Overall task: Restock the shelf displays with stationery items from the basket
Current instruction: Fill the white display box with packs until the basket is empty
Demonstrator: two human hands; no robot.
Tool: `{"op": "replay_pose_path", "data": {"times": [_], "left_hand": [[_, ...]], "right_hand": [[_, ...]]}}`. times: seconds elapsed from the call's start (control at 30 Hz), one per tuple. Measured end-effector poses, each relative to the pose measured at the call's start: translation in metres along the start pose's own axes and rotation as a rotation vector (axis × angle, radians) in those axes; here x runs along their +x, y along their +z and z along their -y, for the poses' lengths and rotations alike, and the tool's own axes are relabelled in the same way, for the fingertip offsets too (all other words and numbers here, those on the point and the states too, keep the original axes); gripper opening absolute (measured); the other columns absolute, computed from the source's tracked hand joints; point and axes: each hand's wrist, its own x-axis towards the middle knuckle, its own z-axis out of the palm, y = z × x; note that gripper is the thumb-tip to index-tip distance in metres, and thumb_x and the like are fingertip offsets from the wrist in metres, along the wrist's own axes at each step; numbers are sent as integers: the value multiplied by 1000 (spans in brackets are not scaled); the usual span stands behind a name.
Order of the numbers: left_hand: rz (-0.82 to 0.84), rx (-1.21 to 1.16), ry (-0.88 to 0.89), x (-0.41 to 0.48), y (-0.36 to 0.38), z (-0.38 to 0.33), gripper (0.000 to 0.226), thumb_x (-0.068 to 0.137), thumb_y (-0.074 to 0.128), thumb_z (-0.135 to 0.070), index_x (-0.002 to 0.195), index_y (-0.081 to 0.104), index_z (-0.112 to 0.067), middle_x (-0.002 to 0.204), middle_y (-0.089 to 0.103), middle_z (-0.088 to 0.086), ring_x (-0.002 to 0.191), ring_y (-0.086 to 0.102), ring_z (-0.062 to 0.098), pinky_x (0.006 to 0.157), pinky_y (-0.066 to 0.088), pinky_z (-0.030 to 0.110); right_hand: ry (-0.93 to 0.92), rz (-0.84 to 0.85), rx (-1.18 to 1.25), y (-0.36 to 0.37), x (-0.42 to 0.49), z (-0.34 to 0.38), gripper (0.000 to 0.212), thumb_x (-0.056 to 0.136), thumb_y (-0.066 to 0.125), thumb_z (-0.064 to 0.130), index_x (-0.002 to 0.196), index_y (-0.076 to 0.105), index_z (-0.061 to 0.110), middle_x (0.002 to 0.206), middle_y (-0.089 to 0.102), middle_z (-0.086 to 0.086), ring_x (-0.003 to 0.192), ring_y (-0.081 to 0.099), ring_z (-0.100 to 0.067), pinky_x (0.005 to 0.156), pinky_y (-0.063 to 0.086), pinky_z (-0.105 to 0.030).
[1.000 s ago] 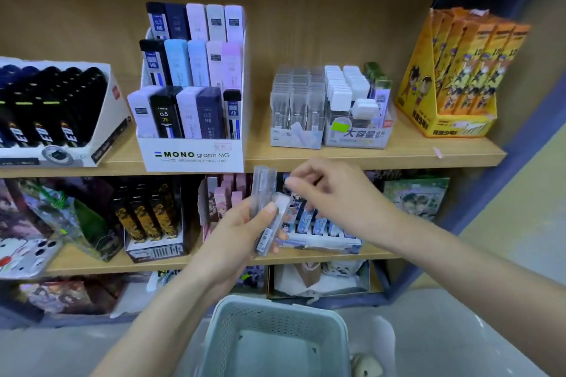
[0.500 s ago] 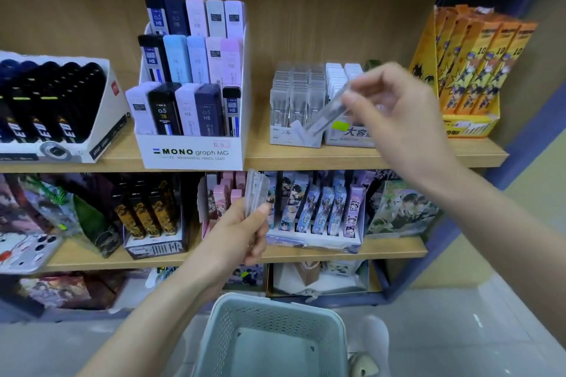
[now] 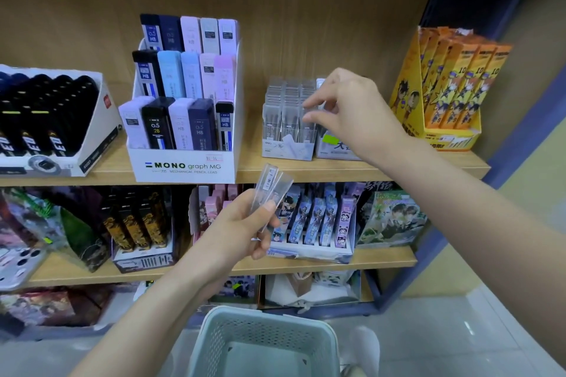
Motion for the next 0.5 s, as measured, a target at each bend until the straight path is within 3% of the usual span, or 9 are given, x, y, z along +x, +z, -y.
{"op": "replay_pose_path", "data": {"times": [0.13,0.27,0.33,0.4,0.5], "left_hand": [[2,29,37,-3,-1,-3,10,99,43,-17,96,52,-15,71,58,-2,46,39,9,41,31,16],[9,58,49,-8,-5,-5,9,100,41,-20,98,49,-15,71,58,-5,47,38,8,42,32,16],[10,57,56,-9,-5,-6,10,100,41,-21,98,49,-15,72,58,-4,47,38,8,42,31,15],[9,54,59,-10,-4,-6,12,100,40,-22,97,48,-15,72,58,-3,46,37,7,42,30,15],[13,86,65,-13,-2,-5,20,100,35,-25,92,47,-12,70,56,-1,45,36,8,41,28,15]], "right_hand": [[-43,-28,-145,6,-7,2,29,89,64,18,118,65,14,95,41,8,90,34,-4,77,36,-23],[-12,-129,98,11,-29,13,15,93,57,16,106,66,13,90,50,9,72,43,-2,70,36,-11],[64,20,260,14,-45,25,14,95,52,25,101,64,18,89,57,10,75,51,4,72,39,-8],[184,241,437,18,-60,37,15,94,54,29,102,62,20,89,61,13,74,60,0,71,48,-13],[332,316,660,21,-73,45,12,87,66,19,97,62,19,93,63,5,68,65,-8,69,57,-25]]}}
